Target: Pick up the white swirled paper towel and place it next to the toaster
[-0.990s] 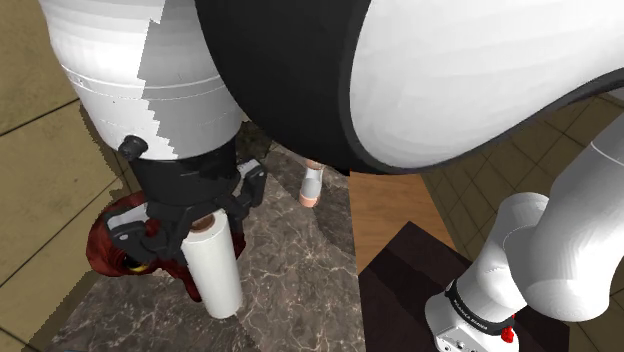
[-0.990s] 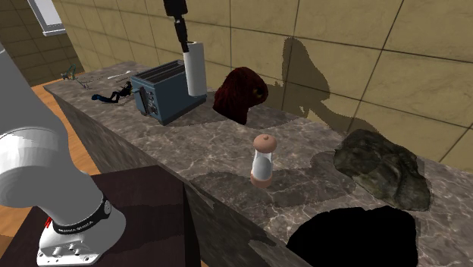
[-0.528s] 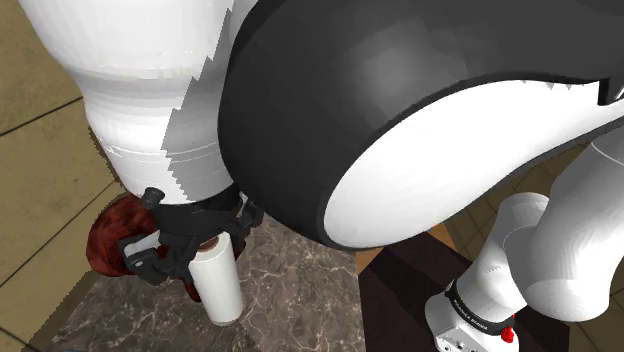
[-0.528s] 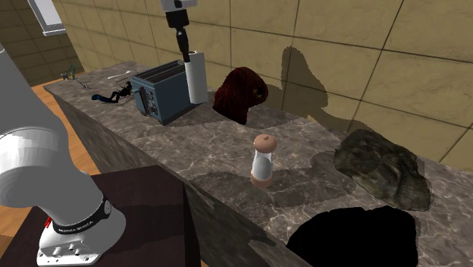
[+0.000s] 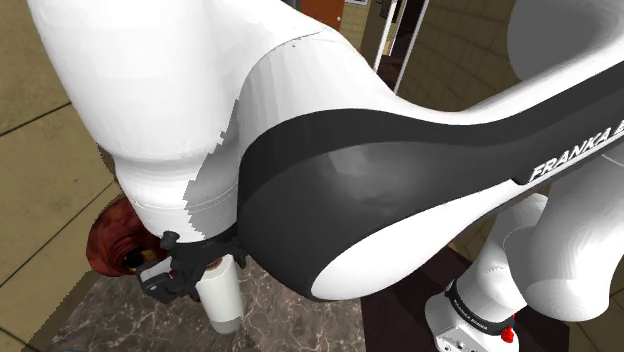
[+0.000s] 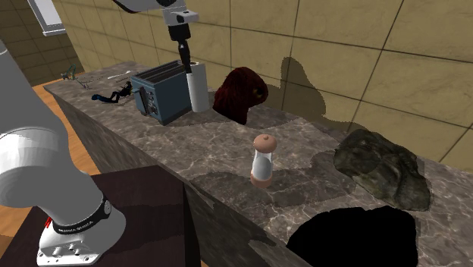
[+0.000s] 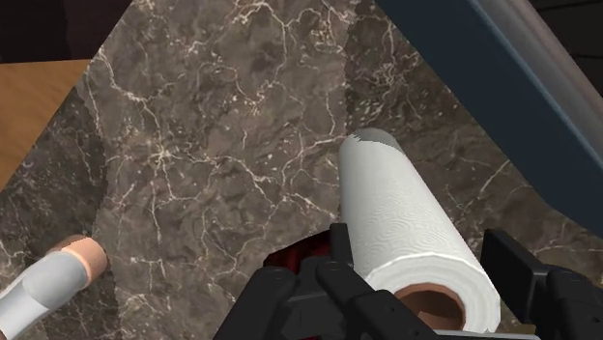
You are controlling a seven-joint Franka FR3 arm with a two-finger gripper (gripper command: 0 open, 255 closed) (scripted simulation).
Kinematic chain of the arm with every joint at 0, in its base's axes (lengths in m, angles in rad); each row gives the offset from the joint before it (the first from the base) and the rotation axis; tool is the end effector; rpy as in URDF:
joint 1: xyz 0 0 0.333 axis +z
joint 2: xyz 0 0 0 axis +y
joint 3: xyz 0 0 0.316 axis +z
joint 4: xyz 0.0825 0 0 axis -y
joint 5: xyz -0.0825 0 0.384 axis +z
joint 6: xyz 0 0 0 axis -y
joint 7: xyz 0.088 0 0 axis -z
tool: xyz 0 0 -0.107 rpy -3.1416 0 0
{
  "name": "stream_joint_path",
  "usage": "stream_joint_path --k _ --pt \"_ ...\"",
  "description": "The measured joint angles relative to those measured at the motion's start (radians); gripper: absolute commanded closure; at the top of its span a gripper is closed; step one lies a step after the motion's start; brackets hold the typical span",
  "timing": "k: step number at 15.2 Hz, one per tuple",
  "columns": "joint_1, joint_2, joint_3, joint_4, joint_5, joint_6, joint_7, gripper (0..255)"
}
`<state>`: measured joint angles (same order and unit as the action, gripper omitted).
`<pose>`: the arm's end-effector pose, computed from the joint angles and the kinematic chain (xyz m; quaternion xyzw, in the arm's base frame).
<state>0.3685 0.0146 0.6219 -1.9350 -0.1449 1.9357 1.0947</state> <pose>0.3168 0.4628 0.4763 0.9976 -0.0258 0.0519 0.0366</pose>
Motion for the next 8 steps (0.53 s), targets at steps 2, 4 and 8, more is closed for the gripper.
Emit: stream_joint_path --k 2,4,8 --pt "0.0 0.004 0.0 -0.022 -0.004 0.025 0.005 255" --pt "0.002 0.02 0.002 -0.034 -0.015 0.048 0.017 255" --pt "0.003 0.038 0.001 -0.071 -0.031 0.099 0.031 255"
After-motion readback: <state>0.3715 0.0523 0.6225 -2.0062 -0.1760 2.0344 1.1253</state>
